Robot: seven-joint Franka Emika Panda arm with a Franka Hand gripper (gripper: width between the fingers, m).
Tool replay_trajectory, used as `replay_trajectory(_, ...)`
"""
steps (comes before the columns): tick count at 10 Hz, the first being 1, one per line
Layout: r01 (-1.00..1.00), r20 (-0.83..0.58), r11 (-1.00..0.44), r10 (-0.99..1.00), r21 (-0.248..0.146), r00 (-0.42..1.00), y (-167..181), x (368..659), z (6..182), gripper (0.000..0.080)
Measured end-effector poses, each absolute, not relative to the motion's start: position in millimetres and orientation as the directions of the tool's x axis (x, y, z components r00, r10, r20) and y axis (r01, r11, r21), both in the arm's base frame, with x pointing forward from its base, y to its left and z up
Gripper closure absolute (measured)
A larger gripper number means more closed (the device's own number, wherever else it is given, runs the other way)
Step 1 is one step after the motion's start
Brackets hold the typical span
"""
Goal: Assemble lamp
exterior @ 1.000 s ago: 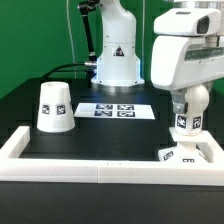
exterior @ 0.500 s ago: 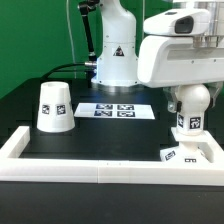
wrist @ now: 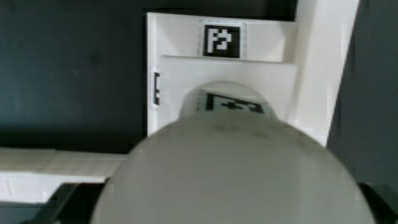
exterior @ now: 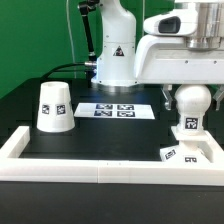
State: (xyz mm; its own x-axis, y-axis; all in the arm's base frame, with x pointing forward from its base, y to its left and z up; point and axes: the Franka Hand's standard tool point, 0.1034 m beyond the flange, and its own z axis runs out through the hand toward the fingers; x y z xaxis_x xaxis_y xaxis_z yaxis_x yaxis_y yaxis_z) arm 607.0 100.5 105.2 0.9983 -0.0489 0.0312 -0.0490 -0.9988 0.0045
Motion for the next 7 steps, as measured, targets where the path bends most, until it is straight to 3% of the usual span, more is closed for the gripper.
replay_trajectory(5,-0.332,0.029,-0.943,-0.332,-0.007,0.943,99.6,606.6,104.8,0.0223)
replay_trajectory(7,-0.572,0.003,-0.820,-0.572,-0.029,0.820,100.2,602.9,104.5,0.0223)
